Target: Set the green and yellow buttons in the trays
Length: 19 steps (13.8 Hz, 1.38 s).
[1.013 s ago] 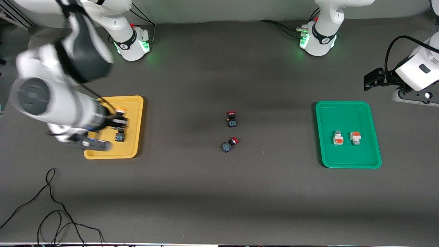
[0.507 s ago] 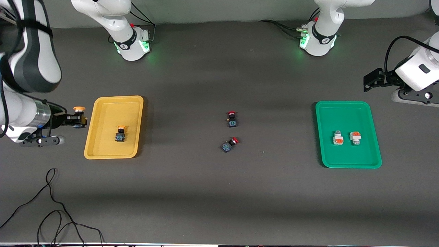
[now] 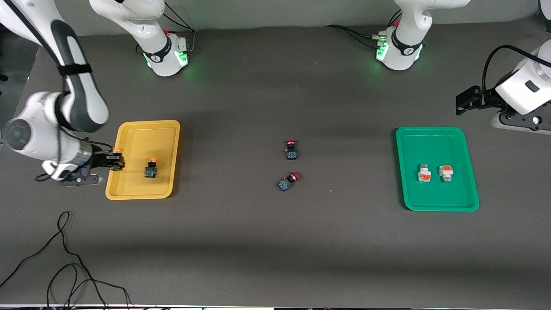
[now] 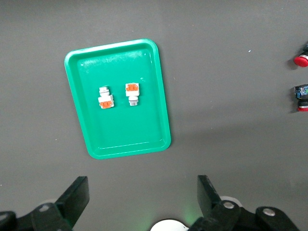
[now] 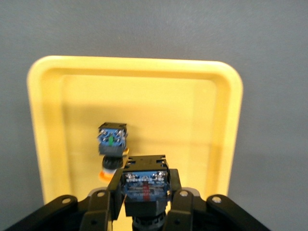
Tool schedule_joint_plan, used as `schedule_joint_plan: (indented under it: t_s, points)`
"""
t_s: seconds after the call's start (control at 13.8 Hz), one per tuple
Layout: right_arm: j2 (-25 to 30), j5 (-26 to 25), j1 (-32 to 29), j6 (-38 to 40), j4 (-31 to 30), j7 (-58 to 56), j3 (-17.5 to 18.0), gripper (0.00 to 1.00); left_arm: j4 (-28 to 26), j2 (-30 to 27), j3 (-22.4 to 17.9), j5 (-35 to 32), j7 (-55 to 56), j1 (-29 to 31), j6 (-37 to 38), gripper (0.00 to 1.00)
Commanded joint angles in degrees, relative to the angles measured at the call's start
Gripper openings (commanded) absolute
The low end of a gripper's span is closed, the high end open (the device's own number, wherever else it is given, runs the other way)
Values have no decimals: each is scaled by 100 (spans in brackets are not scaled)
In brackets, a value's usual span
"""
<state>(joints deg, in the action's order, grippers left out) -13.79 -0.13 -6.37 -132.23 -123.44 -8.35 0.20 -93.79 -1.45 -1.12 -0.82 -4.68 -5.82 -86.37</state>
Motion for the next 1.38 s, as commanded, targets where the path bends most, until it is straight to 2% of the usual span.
schedule_joint_plan:
  t_s: [0.0,0.22,0.29,0.36,0.43,0.65,0.8,0.94,1.09,1.3]
  points:
    - [-447,127,31,-986,-285,-149,-29,0,-87,-109,51,73,108,54,-64,100]
    - [-835,127,-5,-1488,-277,-272,-29,0,-244,-250,59,161,126,28,-169,100]
    - [-906,127,-5,-1525,-242,-272,-29,18,-314,-320,59,213,195,28,-222,100]
    - [-906,127,-5,-1543,-233,-272,-29,75,-359,-355,59,214,196,28,-240,100]
    - [-837,127,-5,-1491,-233,-263,-29,99,-368,-356,59,197,179,37,-240,100]
    - [-477,127,13,-1053,-146,-255,-125,100,-359,-286,68,135,178,-7,-284,100]
    - [171,127,13,-29,152,-246,-152,100,-350,-285,68,126,178,2,-345,100]
    - [682,118,31,1307,731,-202,-152,100,-350,-277,68,126,178,-7,-354,100]
    - [947,118,22,2547,1512,-193,-161,100,-359,-268,68,117,179,2,-380,100]
    - [1062,118,31,4112,2812,-184,-494,100,-359,-259,68,117,178,2,-381,100]
